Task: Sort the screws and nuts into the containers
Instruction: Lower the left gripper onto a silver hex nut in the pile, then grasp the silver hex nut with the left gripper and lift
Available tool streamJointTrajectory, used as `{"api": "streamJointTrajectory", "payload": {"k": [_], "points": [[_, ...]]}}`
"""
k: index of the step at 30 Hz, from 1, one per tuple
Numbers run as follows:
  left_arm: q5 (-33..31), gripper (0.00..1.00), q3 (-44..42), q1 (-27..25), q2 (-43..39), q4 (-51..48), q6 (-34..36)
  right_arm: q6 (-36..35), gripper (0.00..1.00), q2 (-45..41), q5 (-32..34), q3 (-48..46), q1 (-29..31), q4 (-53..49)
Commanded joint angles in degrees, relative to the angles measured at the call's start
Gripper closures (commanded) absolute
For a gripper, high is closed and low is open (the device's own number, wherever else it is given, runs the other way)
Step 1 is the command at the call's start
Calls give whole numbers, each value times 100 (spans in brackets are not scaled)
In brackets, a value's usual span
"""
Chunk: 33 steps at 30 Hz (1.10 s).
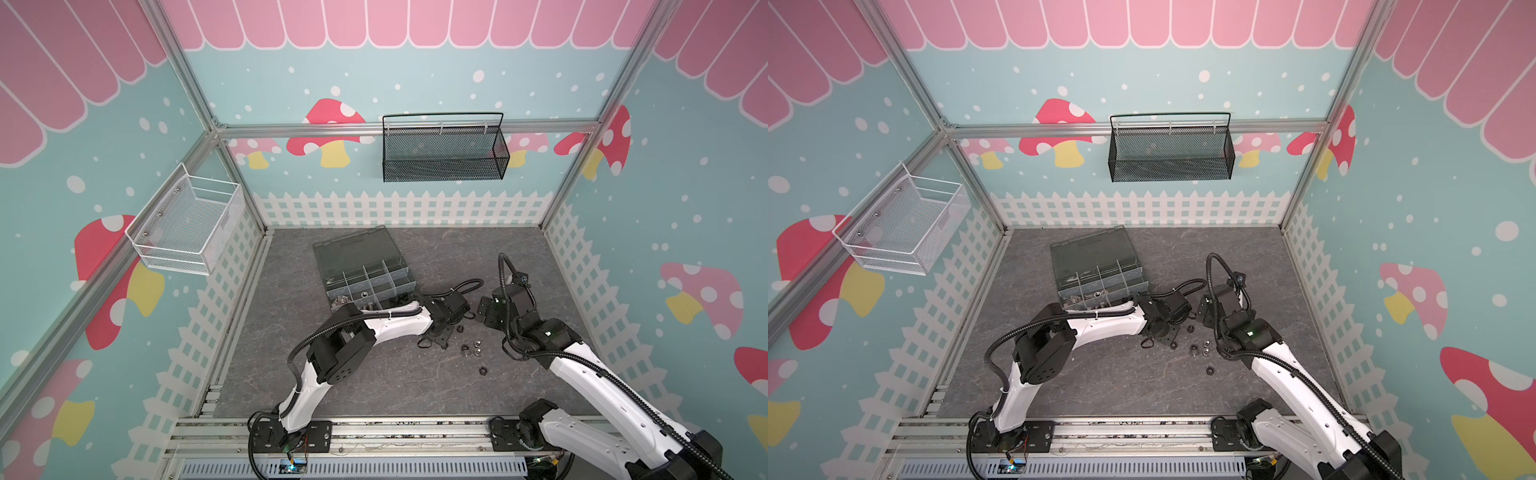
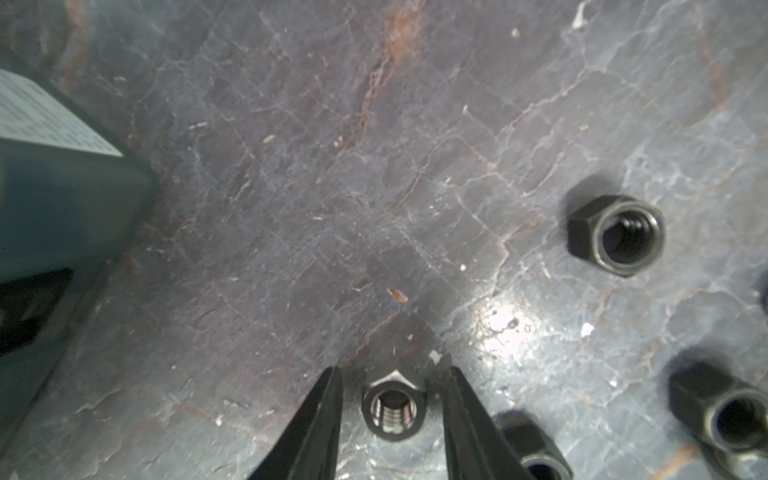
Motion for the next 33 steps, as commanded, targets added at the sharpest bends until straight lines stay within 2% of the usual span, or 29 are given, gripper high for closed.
{"api": "streamJointTrajectory", "payload": {"k": [1,13,20,26,33], "points": [[-10,61,46,5,228,-356,29,55,2,-14,159,97,-44,-103],[102,67,-72,225,255,-489,20,18,2,-100,250,112,-40,-146],[217,66,-28,252,335,-496,38,47,2,-110,276,119,-42,-178],[251,58,68,252,417,-575,81,36,2,-111,300,100,-43,-183],[318,61,179,252,552,-615,82,15,2,-162,322,101,-40,-183]]}}
